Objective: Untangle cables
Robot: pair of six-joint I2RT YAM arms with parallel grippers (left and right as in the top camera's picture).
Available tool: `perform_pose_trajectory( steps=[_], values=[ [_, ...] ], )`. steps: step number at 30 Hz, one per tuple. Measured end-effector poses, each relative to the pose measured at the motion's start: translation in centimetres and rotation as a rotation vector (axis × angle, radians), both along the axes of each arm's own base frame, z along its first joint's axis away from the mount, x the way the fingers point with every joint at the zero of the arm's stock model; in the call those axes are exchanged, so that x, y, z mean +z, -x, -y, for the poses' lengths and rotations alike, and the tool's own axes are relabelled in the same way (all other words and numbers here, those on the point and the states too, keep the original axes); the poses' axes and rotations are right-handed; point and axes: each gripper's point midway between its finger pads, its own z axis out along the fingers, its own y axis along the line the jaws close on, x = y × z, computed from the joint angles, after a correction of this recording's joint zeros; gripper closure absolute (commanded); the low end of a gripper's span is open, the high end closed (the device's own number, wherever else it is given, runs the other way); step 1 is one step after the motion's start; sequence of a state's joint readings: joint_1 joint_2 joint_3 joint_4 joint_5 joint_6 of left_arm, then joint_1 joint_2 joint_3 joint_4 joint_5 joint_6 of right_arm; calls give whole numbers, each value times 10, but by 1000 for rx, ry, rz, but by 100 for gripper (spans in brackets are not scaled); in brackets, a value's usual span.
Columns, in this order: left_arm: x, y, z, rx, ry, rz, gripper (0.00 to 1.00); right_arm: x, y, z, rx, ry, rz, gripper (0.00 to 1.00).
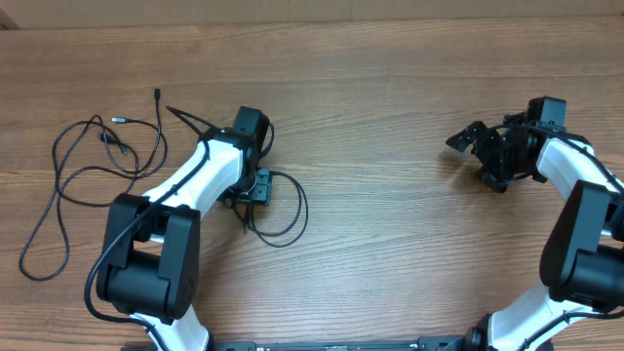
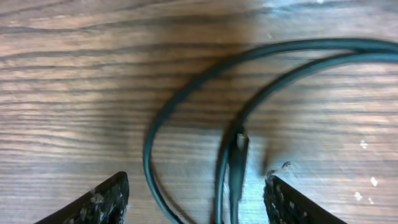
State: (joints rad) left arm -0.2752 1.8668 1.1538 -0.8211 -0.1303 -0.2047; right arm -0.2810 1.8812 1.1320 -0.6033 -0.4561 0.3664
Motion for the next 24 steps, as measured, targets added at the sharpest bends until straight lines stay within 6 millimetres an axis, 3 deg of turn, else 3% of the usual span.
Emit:
perform_pose_trajectory(
  steps=[5,7,17,20,24],
  values=[
    [-8,-1,1,27,16,41,71,0,0,0,0,0,0,0],
    [-9,-1,4,31,36,49,96,0,0,0,0,0,0,0],
    [-7,9,10,-2,68,-3,96,0,0,0,0,0,0,0],
    [0,8,2,8,19,-6,96,0,0,0,0,0,0,0],
    [23,-9,-20,65,-120,60,96,0,0,0,0,0,0,0]
  ],
)
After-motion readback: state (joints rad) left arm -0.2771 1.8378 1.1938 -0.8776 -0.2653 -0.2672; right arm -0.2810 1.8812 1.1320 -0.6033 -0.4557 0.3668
